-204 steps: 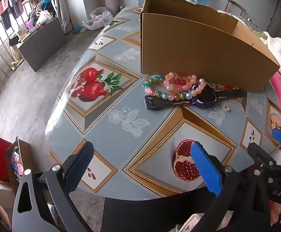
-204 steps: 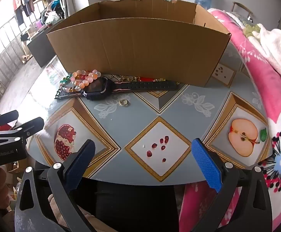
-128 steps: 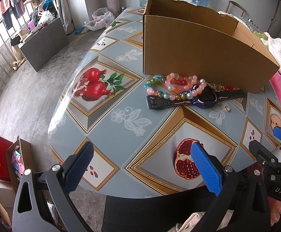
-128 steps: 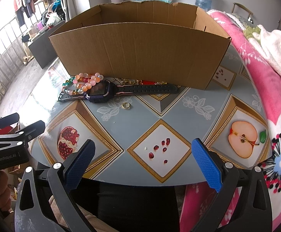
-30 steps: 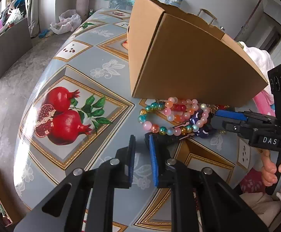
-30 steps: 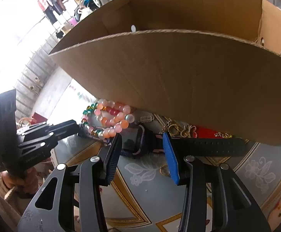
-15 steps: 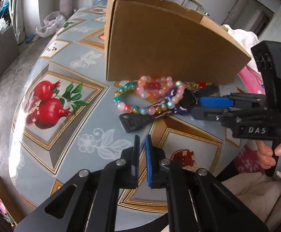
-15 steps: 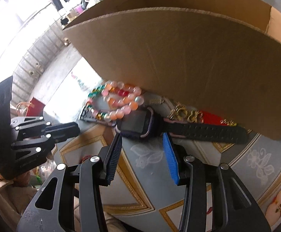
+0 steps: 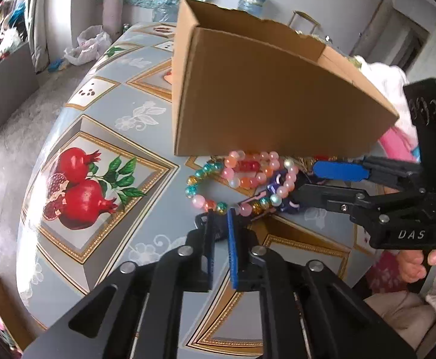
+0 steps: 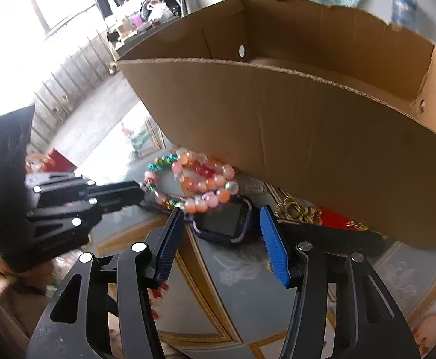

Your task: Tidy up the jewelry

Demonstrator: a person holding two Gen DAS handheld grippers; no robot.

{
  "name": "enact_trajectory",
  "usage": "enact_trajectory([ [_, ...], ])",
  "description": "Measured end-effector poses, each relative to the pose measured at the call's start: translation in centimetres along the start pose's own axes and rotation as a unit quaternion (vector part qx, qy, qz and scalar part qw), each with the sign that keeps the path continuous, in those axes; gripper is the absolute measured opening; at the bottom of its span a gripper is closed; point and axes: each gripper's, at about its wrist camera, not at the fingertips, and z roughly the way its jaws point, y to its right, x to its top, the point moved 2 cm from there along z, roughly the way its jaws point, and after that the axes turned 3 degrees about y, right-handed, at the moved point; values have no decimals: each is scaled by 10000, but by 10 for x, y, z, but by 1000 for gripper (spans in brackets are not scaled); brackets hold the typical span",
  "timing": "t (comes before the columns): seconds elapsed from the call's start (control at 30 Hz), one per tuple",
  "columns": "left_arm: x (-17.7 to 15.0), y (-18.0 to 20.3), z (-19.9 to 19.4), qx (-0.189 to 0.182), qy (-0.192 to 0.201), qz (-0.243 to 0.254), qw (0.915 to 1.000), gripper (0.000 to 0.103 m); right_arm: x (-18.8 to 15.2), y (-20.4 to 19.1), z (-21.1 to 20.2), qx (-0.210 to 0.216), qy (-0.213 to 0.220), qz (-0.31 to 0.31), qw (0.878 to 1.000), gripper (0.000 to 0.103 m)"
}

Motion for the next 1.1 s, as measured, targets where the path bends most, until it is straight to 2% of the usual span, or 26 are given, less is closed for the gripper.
enact_trajectory([
  [0.07,1,-8,-4,-118,67,-208,9997,20,4,5,1,166,-2,251,9995,51],
  [0.13,4,-15,-6,-250,123,-424,9987,23,6,10,2,293,2,557,9980,51],
  [0.23,11,-26,-3,-378,104,-725,9966,24,6,14,3,348,16,860,9957,51],
  [0.33,20,-31,5,-331,69,-805,9962,24,8,16,6,296,4,978,9948,51],
  [0.5,27,-28,20,-7,-157,-648,9978,24,14,17,12,82,-33,1002,9949,40],
  [0.73,31,-15,27,288,-245,-184,9991,24,23,13,23,-193,-112,900,9957,36],
  [0.9,31,-8,30,527,-293,122,9981,24,24,12,25,-406,-216,814,9956,28],
  [0.97,31,-8,30,576,-299,161,9978,16,25,12,24,-455,-219,759,9958,21],
  [1.0,31,-9,31,534,-309,146,9980,14,26,12,25,-446,-217,745,9960,8],
  [1.1,31,-9,32,505,-308,108,9982,9,26,14,26,-378,-206,775,9961,8],
])
